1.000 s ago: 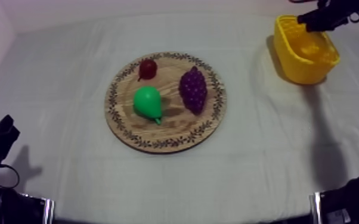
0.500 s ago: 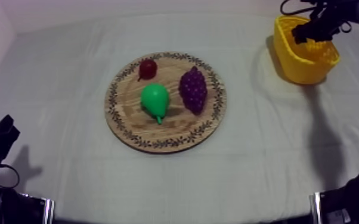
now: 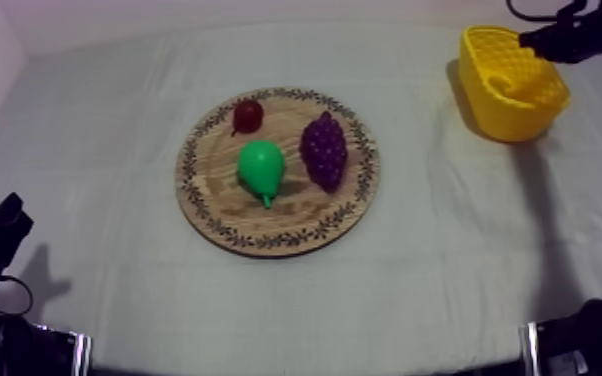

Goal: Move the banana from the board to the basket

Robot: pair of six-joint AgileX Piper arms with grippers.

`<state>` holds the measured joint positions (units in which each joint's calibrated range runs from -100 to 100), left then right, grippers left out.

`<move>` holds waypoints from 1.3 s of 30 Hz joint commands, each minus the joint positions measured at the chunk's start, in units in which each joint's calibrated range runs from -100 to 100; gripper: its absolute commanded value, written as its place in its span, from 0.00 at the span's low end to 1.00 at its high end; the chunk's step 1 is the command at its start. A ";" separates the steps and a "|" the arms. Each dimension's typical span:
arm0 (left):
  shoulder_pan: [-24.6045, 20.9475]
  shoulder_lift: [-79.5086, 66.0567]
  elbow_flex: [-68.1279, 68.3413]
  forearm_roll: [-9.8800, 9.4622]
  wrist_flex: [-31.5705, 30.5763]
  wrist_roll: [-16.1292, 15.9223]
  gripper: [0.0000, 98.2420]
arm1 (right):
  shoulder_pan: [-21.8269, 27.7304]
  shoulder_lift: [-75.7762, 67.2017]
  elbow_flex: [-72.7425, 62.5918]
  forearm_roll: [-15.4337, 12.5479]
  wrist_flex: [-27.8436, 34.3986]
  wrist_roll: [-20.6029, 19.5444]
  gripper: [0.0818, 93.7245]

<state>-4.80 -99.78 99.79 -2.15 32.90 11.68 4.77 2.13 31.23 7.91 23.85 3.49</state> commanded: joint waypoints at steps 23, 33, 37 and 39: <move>-0.01 -0.05 -0.01 -0.03 0.00 0.00 0.00 | -3.83 -71.66 56.96 17.34 -1.48 -23.13 0.00; -0.01 -0.05 -0.01 -0.03 0.00 -0.01 0.00 | -2.71 -91.22 67.94 -3.24 2.01 -3.57 0.00; -0.01 -0.05 -0.01 -0.03 0.00 -0.01 0.00 | -2.68 -95.96 68.57 -7.56 7.20 0.42 0.00; -0.01 -0.05 -0.01 -0.03 0.00 0.00 0.00 | -2.56 -96.86 68.67 -8.35 8.79 0.85 0.00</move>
<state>-4.80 -99.78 99.79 -2.15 32.90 11.68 2.10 -93.08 99.84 1.36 31.10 -5.25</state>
